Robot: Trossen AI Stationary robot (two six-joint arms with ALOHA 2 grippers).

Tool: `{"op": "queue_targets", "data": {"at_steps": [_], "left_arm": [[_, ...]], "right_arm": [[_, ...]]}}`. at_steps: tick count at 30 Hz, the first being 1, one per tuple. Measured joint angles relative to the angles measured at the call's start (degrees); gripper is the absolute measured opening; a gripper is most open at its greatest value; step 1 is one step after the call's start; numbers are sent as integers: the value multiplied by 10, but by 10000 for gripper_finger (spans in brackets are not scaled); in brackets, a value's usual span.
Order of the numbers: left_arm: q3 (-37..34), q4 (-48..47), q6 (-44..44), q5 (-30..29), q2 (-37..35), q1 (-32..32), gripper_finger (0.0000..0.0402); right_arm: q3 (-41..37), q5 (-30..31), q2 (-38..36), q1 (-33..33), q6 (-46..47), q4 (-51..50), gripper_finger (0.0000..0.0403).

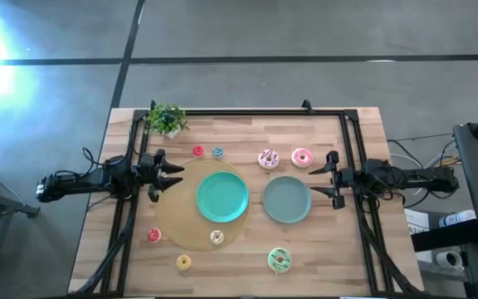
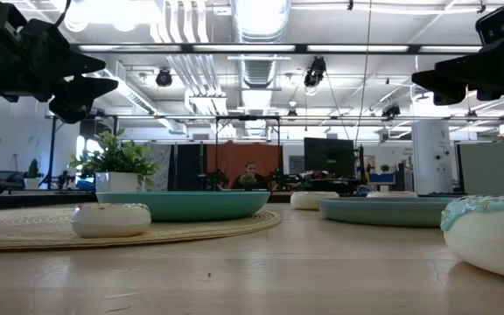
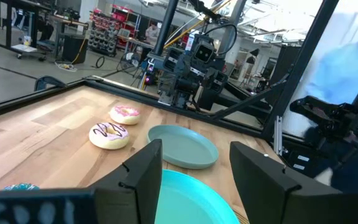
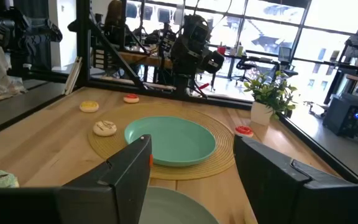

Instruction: Pick & Place donuts

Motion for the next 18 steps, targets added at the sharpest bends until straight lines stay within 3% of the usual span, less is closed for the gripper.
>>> {"op": "queue_targets", "data": {"at_steps": [13, 15, 18], "left_arm": [[0, 0, 0, 0, 0, 0, 163], [0, 0, 0, 0, 0, 0, 163], [0, 0, 0, 0, 0, 0, 163]], "right_arm": [[0, 0, 0, 0, 9, 2, 221], [0, -1, 0, 1, 78, 2, 221], [0, -1, 0, 1, 301, 1, 221]]}}
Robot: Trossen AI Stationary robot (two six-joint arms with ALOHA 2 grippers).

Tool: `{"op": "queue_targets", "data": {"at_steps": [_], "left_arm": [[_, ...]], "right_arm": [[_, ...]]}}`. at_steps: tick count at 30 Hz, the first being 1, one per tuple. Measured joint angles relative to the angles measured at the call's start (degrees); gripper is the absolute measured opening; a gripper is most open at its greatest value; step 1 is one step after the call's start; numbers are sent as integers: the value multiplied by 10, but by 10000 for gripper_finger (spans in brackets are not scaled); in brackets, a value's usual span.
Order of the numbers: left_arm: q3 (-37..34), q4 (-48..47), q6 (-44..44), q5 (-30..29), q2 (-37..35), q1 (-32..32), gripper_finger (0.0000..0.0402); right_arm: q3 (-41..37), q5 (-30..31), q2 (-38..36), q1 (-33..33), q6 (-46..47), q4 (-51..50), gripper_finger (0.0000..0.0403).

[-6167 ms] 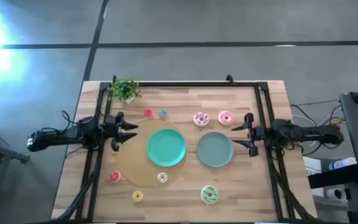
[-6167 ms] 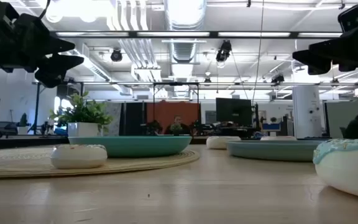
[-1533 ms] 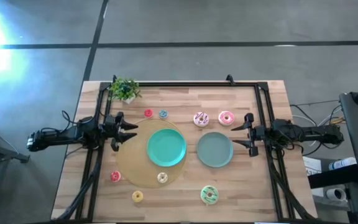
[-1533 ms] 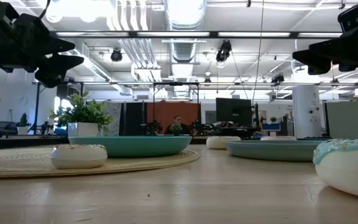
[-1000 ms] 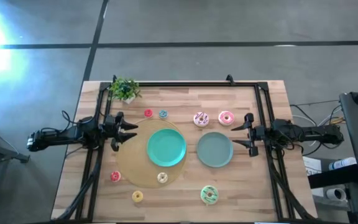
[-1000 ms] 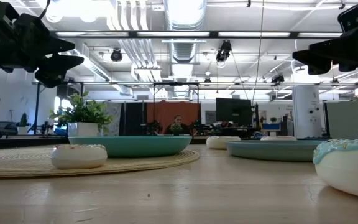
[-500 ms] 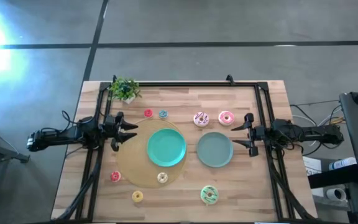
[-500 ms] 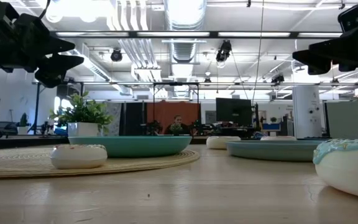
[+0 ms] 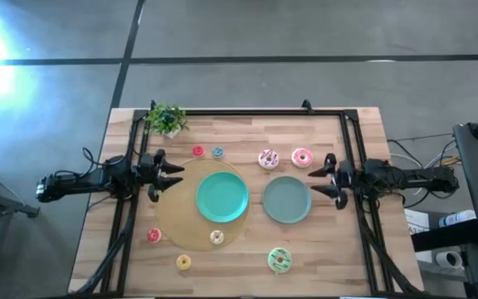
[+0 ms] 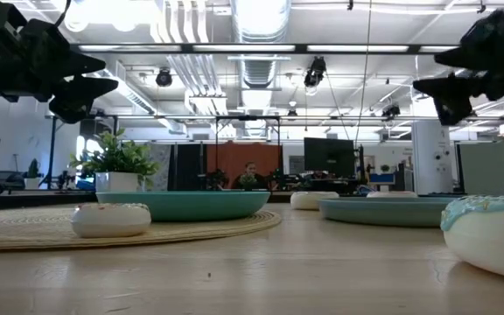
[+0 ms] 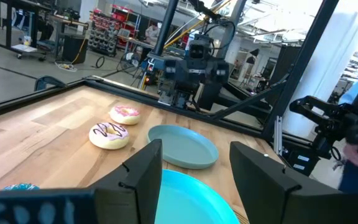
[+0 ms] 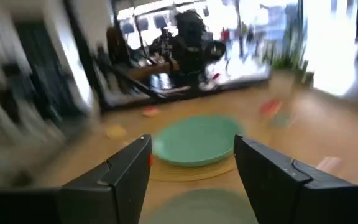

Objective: Pick & Place donuts
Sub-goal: Put the large pink donut on the right plate

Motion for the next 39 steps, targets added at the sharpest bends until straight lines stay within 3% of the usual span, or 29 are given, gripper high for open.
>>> {"op": "queue_targets", "data": {"at_steps": [4, 7, 10, 14, 18, 21, 23, 29, 32, 35, 39], "left_arm": [[0, 0, 0, 0, 0, 0, 163], [0, 0, 0, 0, 0, 0, 163], [0, 0, 0, 0, 0, 0, 163], [0, 0, 0, 0, 0, 0, 163], [0, 0, 0, 0, 0, 0, 163], [0, 0, 0, 0, 0, 0, 163], [0, 0, 0, 0, 0, 0, 163], [0, 0, 0, 0, 0, 0, 163], [0, 0, 0, 0, 0, 0, 163], [0, 0, 0, 0, 0, 0, 163], [0, 0, 0, 0, 0, 0, 163]], "right_arm": [[0, 1, 4, 0, 268, 0, 221], [0, 6, 16, -1, 358, 1, 221], [0, 26, 28, -1, 375, 4, 221], [0, 109, 34, -1, 421, 20, 221], [0, 156, 36, -1, 423, 27, 221], [0, 200, 50, 0, 489, 29, 221], [0, 236, 73, -5, 495, 36, 221], [2, 262, 180, -40, 541, 27, 221], [34, 272, 241, -66, 562, -51, 221], [98, 271, 304, -86, 621, -195, 221], [193, 252, 387, -110, 634, -359, 221]]}}
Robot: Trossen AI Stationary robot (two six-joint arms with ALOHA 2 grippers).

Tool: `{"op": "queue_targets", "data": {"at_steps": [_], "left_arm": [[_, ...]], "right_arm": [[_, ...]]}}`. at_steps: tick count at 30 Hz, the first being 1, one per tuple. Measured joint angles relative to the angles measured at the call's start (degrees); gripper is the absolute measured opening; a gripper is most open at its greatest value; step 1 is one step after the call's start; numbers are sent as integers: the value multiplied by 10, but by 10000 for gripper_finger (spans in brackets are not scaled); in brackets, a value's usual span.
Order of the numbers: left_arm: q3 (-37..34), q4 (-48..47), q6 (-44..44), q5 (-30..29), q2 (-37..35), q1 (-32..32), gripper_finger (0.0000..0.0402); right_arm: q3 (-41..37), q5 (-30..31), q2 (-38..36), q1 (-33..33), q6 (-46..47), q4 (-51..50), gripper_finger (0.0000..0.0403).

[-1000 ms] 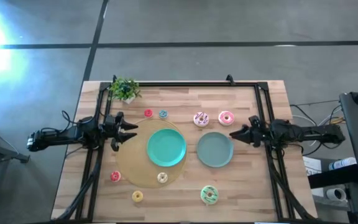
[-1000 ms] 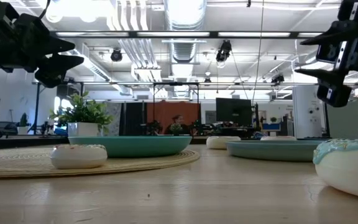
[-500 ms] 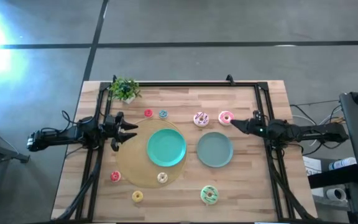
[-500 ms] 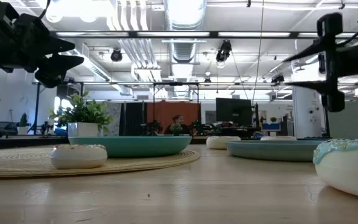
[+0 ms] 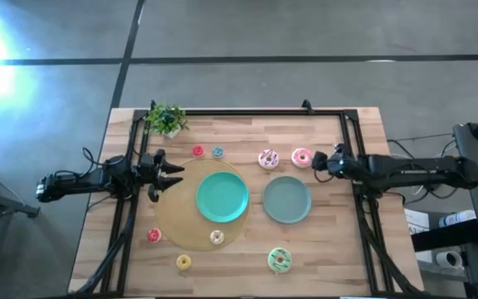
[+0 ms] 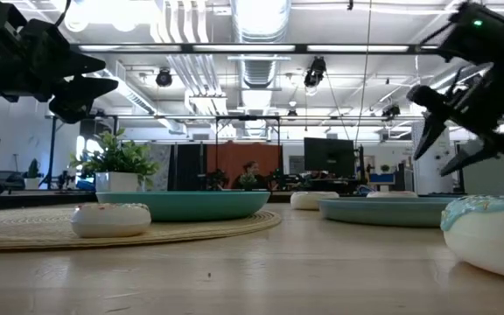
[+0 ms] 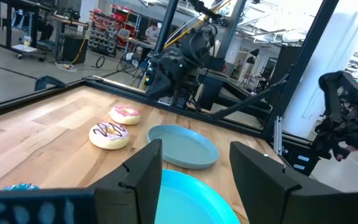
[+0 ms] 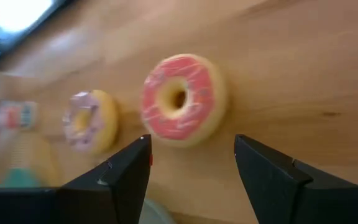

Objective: Pick & Place donuts
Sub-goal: Put the large pink donut on the right plate

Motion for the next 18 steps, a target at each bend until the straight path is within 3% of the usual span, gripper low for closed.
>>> {"op": "queue_targets", "data": {"at_steps": [3, 11, 18], "left_arm": [[0, 0, 0, 0, 0, 0, 163], [0, 0, 0, 0, 0, 0, 163], [0, 0, 0, 0, 0, 0, 163]], "right_arm": [[38, -47, 59, -36, -29, -31, 221], [44, -168, 189, -192, -162, 105, 222], [75, -251, 262, -264, -264, 118, 222]]}}
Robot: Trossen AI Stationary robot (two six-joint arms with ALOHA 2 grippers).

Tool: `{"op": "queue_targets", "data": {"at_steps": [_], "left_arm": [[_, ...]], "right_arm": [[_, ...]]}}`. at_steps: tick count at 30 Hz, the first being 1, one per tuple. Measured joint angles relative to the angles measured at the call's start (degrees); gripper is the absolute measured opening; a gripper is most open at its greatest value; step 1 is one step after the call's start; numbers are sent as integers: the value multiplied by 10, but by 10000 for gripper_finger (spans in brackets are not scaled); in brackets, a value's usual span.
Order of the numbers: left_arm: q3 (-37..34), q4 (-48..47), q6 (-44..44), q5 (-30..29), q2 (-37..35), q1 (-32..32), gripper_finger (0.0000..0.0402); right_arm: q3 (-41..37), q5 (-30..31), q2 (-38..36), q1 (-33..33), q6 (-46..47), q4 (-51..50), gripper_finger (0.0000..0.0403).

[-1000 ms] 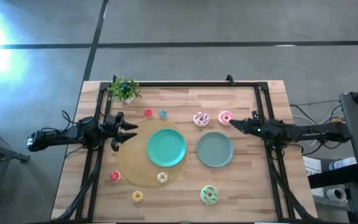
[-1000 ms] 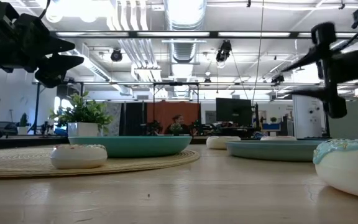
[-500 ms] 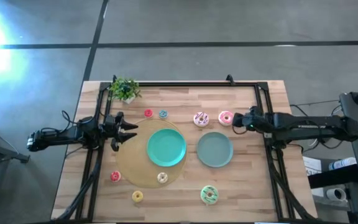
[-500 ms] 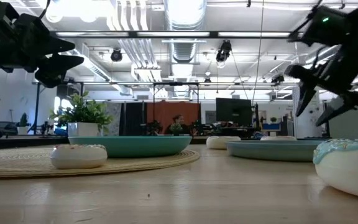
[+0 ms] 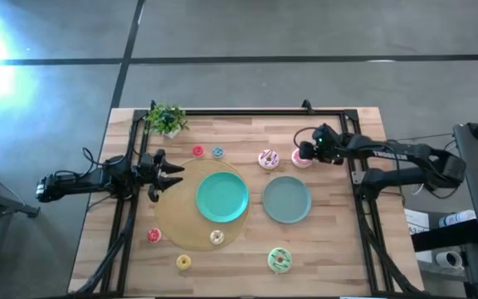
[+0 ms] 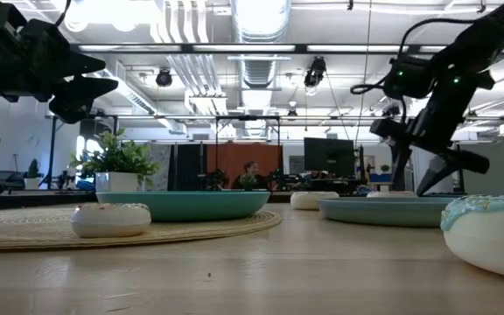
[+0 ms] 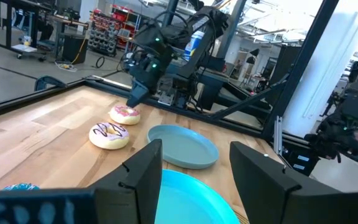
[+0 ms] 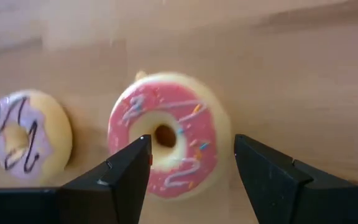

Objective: Pick & Place donuts
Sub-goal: Put the large pink donut on the right plate

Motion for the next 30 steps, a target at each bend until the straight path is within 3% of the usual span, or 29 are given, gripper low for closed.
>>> {"op": "queue_targets", "data": {"at_steps": [13, 16, 23, 30], "left_arm": [[0, 0, 0, 0, 0, 0, 163], [0, 0, 0, 0, 0, 0, 163], [0, 0, 0, 0, 0, 0, 163], [0, 0, 0, 0, 0, 0, 163]], "right_arm": [[43, -2, 115, -3, -62, -11, 208], [60, 17, 130, -3, -101, -8, 170], [97, 9, 145, -3, -151, -43, 29], [159, -23, 79, 47, -200, -151, 15]]}}
